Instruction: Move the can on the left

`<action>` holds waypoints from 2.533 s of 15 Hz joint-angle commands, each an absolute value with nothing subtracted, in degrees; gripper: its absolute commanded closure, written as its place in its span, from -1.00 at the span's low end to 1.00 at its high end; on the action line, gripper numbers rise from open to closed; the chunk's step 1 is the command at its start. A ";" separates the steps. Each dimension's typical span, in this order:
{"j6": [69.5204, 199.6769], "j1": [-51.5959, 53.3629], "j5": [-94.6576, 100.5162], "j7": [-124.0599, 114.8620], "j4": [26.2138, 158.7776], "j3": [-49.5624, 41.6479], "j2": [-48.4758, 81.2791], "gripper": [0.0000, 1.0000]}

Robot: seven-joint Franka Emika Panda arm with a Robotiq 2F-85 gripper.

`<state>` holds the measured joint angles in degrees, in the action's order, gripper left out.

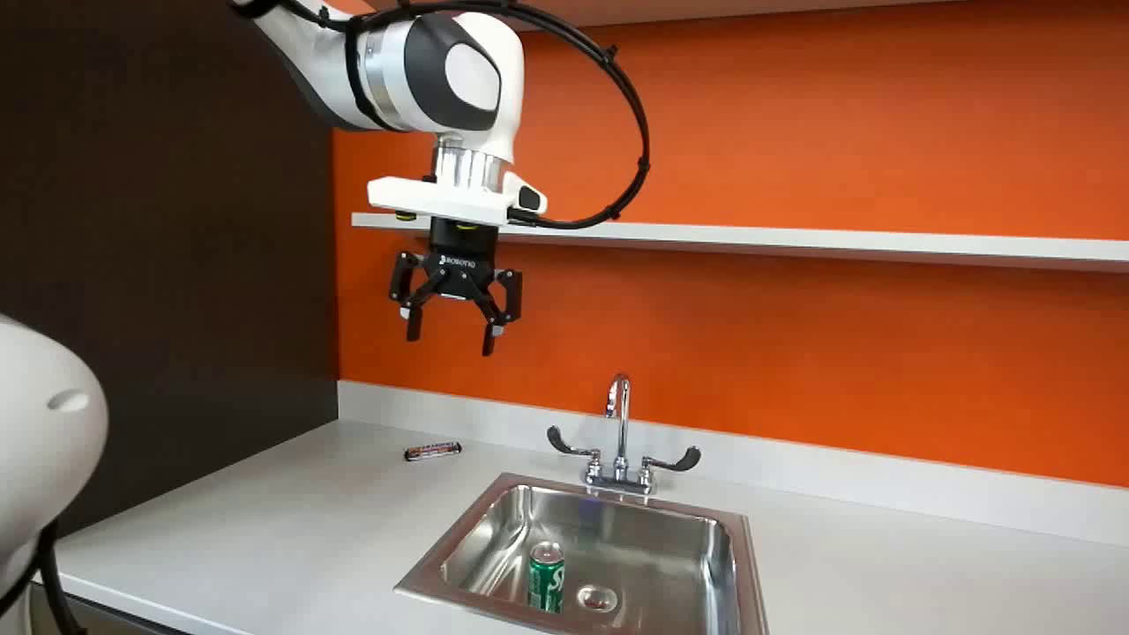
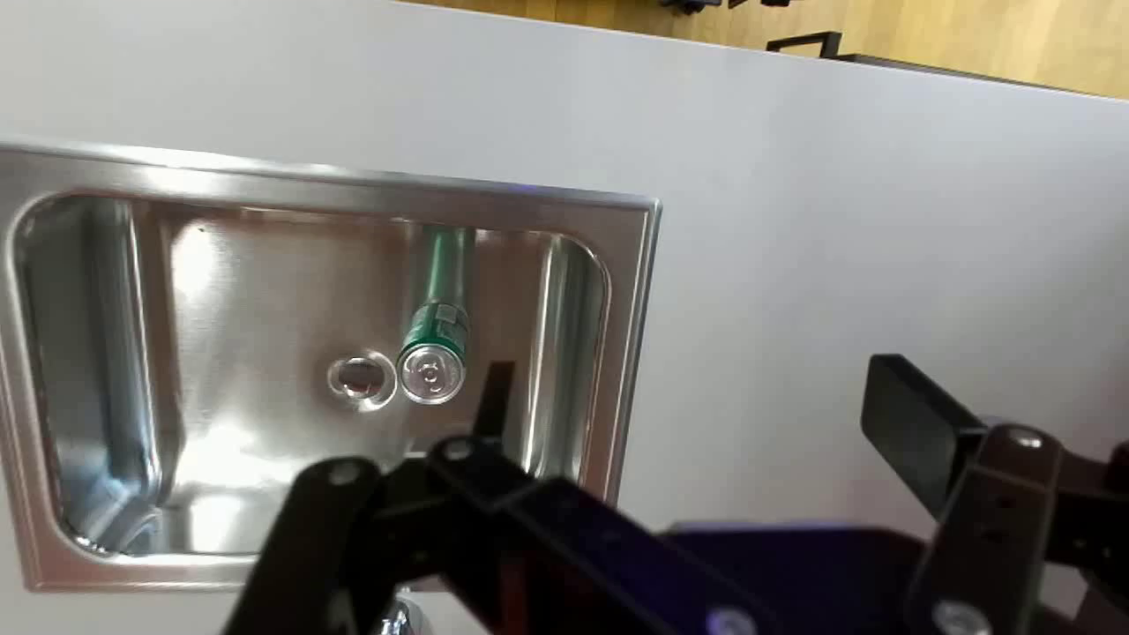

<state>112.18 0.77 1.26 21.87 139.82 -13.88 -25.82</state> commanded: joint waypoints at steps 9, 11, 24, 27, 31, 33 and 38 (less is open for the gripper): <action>127.11 -4.35 5.62 9.65 139.81 -9.51 -20.19 -1.00; 129.53 -4.94 6.22 7.62 139.77 -9.40 -17.63 -1.00; 139.08 -7.66 0.81 7.77 134.55 -11.09 3.84 -1.00; 140.82 -8.06 0.40 7.65 132.16 -10.81 8.99 -1.00; 142.15 -8.48 0.94 7.32 128.88 -10.52 15.01 -1.00; 142.64 -8.52 1.24 7.09 127.26 -10.32 18.03 -1.00; 144.24 -8.32 1.97 6.41 123.76 -9.87 24.51 -1.00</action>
<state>143.60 -7.09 1.48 7.04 127.02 -11.30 20.67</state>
